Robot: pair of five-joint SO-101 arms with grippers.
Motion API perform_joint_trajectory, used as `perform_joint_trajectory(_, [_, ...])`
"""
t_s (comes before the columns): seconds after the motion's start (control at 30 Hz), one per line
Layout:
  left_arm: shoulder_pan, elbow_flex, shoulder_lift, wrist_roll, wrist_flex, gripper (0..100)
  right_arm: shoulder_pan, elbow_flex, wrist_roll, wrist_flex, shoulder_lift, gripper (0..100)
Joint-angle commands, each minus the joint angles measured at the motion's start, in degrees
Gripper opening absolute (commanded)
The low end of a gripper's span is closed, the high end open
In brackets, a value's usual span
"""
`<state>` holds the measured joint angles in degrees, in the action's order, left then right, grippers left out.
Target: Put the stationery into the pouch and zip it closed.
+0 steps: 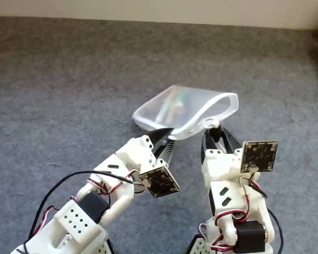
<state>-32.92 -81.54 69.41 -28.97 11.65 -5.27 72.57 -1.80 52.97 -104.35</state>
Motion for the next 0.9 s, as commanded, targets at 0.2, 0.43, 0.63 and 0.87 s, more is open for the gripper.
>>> perform_joint_trajectory(0.2, [1.10,0.84,2.07,0.62,2.73,1,3.03,-0.75,-0.97,-2.59,-0.92,0.5])
perform_joint_trajectory(0.43, [1.01,0.84,2.07,0.79,2.73,6,-3.12,-1.27,-0.53,0.57,-0.92,0.5])
perform_joint_trajectory(0.63, [1.01,1.71,2.15,5.54,2.90,15,-4.35,-1.10,-0.35,1.10,-0.92,0.5])
perform_joint_trajectory(0.87, [0.57,2.33,2.15,5.63,2.64,16,-8.40,-0.75,3.08,1.19,-0.92,0.5])
